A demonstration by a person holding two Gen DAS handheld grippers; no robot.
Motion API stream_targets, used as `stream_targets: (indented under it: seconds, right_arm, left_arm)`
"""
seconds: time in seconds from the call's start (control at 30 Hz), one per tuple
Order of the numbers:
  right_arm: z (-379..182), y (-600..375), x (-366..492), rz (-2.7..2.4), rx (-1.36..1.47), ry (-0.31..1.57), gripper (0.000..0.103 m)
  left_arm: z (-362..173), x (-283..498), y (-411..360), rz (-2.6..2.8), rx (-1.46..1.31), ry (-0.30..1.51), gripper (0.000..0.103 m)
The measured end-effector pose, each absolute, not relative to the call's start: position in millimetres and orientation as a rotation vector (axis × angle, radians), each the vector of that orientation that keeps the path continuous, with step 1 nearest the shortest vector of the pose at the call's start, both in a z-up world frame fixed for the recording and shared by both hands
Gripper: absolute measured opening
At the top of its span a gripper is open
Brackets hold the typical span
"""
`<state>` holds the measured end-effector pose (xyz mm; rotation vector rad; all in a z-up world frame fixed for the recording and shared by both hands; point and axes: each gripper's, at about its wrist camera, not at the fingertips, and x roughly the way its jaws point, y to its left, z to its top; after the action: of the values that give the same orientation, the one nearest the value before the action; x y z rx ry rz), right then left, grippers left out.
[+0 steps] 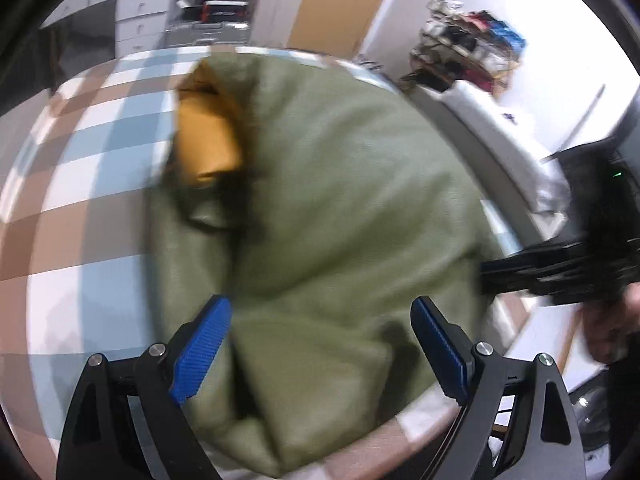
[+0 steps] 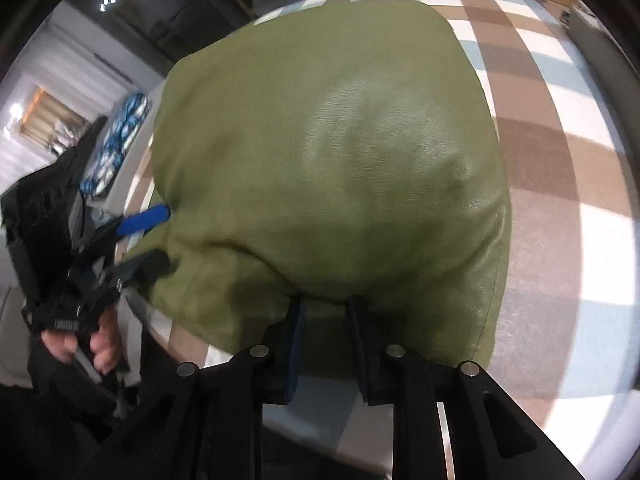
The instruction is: Fold large clothes
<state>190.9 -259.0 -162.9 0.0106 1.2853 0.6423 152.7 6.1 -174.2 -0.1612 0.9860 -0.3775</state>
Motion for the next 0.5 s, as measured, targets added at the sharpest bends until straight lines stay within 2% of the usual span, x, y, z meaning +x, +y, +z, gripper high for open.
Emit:
stream_targets:
  seconds: [0.1,0.23,0.37,0.47,0.5]
  right_arm:
    - [-111.4,-244.7,200.6,0.73,0.041,1.134,0.024]
    - [-78.4,-187.7,240.9,0.774,-0.016,1.077,0.024]
    - [-94.2,-134.3,285.5,0.756,-0.084,1.139,0.023]
    - [-151.9,-94.5,314.2,0.661,-0.198,1.266,0.02]
    - [-162.7,-90.9,317.2,0.653,-0.217,1.255,0.019]
  left_arm:
    - [-182.8,150.2,15.3,-0.391,-0.25,0.968,0.088]
    - [-184.7,141.9,12.9,-0.378,-0.248,0.944,0.088]
    - [-187.9,140.3,10.6,-0.378,-0.239,0.944,0.088]
    - [-188.8,140.1,8.2,-0.363,-0.235,0.943,0.089]
    - [-188.5,139.9,9.6,-0.352,-0.24,0.934,0.089]
